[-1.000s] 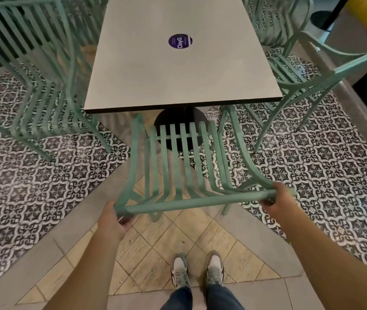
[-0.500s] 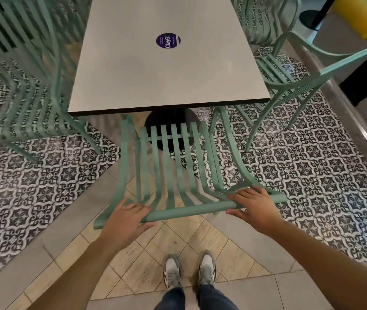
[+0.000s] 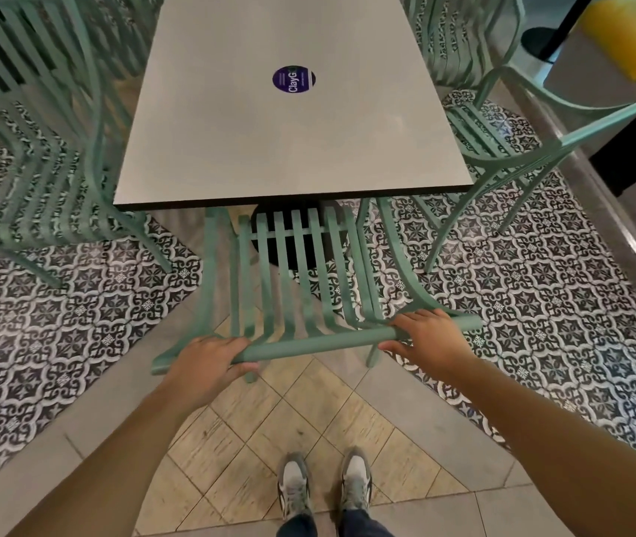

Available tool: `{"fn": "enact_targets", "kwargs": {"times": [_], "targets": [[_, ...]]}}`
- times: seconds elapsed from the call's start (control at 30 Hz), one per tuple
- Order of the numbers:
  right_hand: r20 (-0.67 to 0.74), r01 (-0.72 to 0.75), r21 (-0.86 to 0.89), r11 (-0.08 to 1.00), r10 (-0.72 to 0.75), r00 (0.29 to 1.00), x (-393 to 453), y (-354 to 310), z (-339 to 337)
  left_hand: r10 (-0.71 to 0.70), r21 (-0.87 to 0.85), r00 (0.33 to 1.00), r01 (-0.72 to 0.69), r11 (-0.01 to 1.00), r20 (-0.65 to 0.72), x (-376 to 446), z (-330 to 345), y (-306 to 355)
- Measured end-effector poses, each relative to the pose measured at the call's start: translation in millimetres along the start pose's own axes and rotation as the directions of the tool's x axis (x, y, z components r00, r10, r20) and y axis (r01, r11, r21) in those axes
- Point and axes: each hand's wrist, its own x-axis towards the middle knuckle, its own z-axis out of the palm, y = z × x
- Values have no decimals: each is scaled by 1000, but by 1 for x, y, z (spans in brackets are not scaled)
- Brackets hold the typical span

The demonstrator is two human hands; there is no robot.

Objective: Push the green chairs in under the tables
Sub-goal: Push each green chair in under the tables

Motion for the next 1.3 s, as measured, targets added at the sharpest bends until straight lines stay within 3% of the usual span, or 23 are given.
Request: {"fn": "enact_targets", "kwargs": {"times": [0.43, 0.8, 1.0, 1.3], "targets": [[44, -20, -15, 1000, 21, 999, 58, -1, -11, -77, -15, 993, 78, 997, 85, 53, -30, -31], [22, -18, -5, 1000, 18, 1000, 72, 12, -14, -106, 89, 979, 92, 992, 173, 74, -34, -29], [37, -18, 13, 1000, 18, 999, 72, 23, -21, -96, 12, 988, 95, 995, 122, 78, -29, -22], [32, -19, -9, 1000, 20, 999, 71, 24, -19, -70, -33, 986, 76, 997, 153, 80, -26, -29]]}}
